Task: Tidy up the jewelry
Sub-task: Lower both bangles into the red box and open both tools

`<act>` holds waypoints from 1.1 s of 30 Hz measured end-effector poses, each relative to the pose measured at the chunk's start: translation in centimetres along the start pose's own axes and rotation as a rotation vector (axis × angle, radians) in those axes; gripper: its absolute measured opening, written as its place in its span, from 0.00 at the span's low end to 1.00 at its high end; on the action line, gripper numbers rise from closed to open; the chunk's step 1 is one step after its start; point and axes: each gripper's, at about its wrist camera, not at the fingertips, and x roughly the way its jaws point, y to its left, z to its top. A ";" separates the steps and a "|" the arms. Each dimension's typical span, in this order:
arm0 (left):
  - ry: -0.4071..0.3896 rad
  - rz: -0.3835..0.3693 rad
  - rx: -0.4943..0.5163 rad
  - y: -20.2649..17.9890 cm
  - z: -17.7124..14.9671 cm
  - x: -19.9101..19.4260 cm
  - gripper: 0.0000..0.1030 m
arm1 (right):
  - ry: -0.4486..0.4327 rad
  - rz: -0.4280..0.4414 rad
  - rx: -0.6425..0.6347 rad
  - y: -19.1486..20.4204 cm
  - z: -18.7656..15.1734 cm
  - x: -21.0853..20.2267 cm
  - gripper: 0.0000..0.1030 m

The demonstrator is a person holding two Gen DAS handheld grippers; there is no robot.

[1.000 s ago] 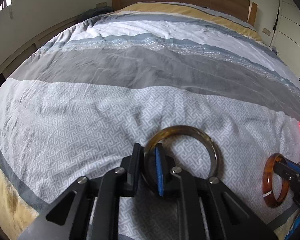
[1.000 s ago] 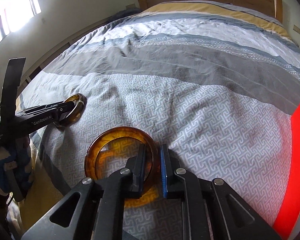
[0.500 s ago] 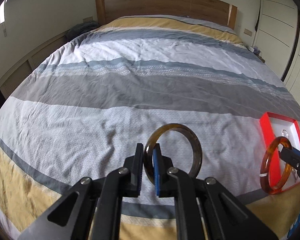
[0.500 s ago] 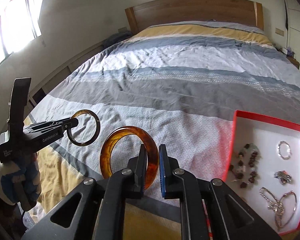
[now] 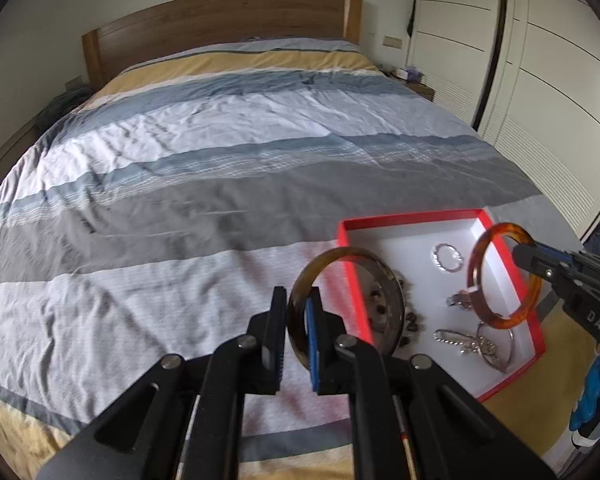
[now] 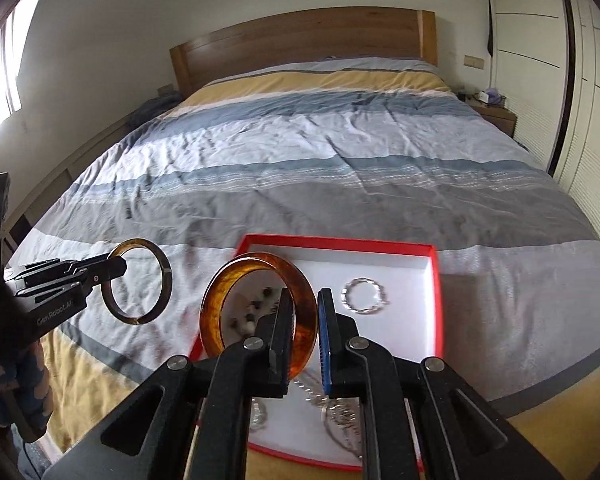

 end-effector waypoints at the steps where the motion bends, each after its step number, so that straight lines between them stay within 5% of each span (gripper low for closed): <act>1: 0.006 -0.013 0.016 -1.3 0.2 0.9 0.08 | 0.009 -0.011 0.003 -0.9 0.1 0.5 0.11; 8: 0.058 -0.011 0.127 -6.7 1.2 7.0 0.08 | 0.078 -0.070 -0.025 -5.0 0.6 5.5 0.11; 16: 0.108 0.021 0.144 -7.3 0.5 10.6 0.09 | 0.164 -0.110 -0.071 -6.9 1.6 10.4 0.11; 33: 0.120 -0.013 0.081 -6.2 0.4 9.8 0.14 | 0.208 -0.163 -0.171 -5.5 1.2 10.7 0.18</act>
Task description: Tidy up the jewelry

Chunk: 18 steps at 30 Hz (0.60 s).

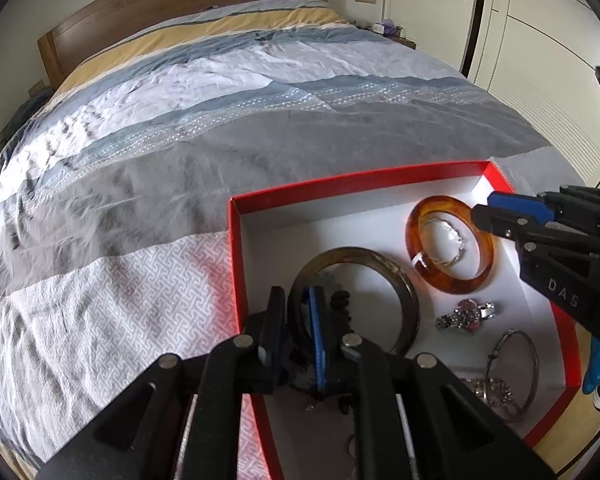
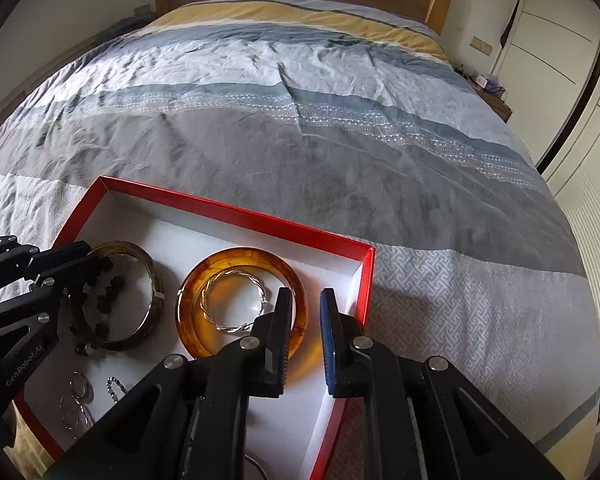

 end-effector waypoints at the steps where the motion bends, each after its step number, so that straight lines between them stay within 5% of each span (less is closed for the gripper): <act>1: -0.005 -0.006 0.000 0.0 0.0 -0.4 0.15 | -0.009 0.007 0.001 0.1 -0.1 -0.4 0.24; 2: -0.012 -0.015 0.001 -0.1 0.0 -0.8 0.19 | -0.019 -0.008 0.000 0.1 -0.2 -1.0 0.35; 5: -0.046 -0.018 -0.010 -0.1 -0.1 -2.8 0.35 | -0.049 -0.008 0.009 0.1 -0.5 -2.9 0.37; 12: -0.108 0.018 -0.040 0.8 -1.3 -10.5 0.43 | -0.112 0.032 0.107 -0.1 -2.1 -9.6 0.39; 18: -0.158 0.078 -0.073 2.4 -4.0 -18.9 0.52 | -0.158 0.090 0.106 3.4 -4.3 -16.9 0.48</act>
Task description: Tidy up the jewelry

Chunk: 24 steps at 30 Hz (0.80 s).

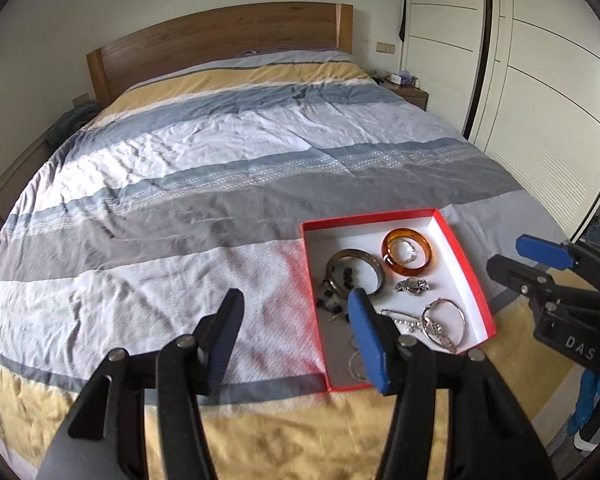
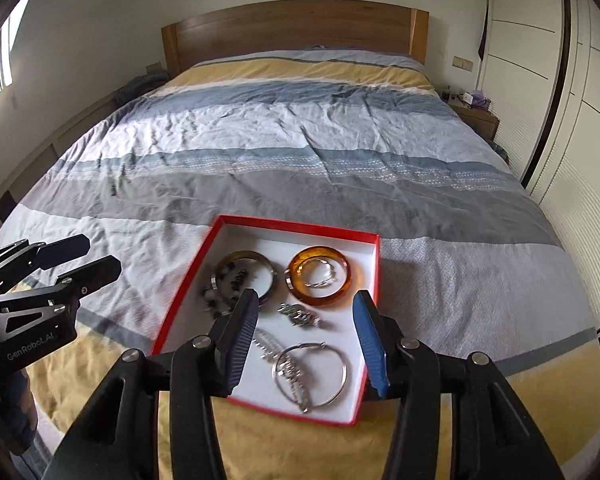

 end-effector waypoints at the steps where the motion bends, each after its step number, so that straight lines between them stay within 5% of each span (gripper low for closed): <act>1: -0.010 0.011 -0.004 0.5 -0.4 -1.5 0.53 | -0.008 0.010 -0.002 0.8 -0.3 -1.1 0.49; 9: -0.074 0.066 -0.036 4.3 -4.3 -11.5 0.57 | -0.069 0.065 -0.009 6.6 -4.0 -10.2 0.59; 20: -0.166 0.127 -0.063 7.2 -9.4 -21.5 0.57 | -0.175 0.034 -0.013 10.9 -7.6 -19.4 0.92; 24: -0.190 0.136 -0.065 7.5 -11.4 -24.2 0.57 | -0.205 0.024 -0.007 12.5 -9.1 -21.5 0.97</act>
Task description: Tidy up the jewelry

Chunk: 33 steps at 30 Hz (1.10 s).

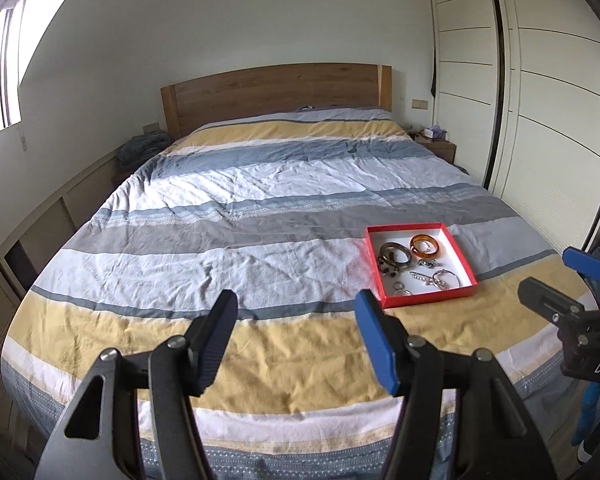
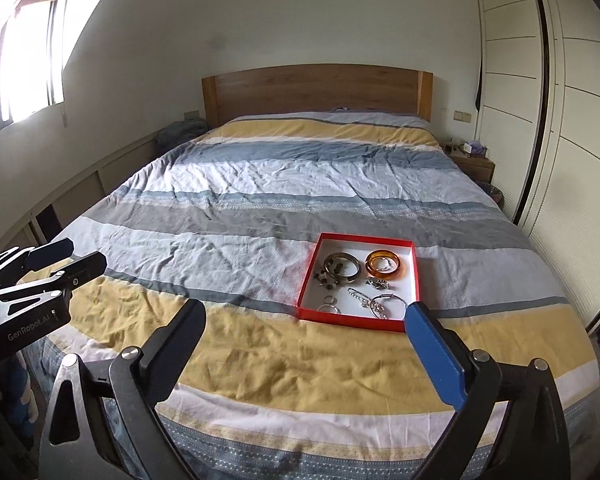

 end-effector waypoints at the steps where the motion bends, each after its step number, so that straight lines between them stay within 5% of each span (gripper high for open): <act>1: -0.007 0.001 -0.001 0.2 -0.3 -0.6 0.57 | -0.005 -0.001 -0.002 0.4 -0.3 -0.5 0.98; 17: -0.092 0.017 -0.035 1.7 -4.1 -6.4 0.57 | -0.037 -0.020 -0.030 2.7 -4.0 -5.1 0.99; 33: -0.044 0.030 -0.104 3.6 -6.1 -5.4 0.57 | -0.029 -0.033 -0.032 2.3 -5.5 -5.3 0.99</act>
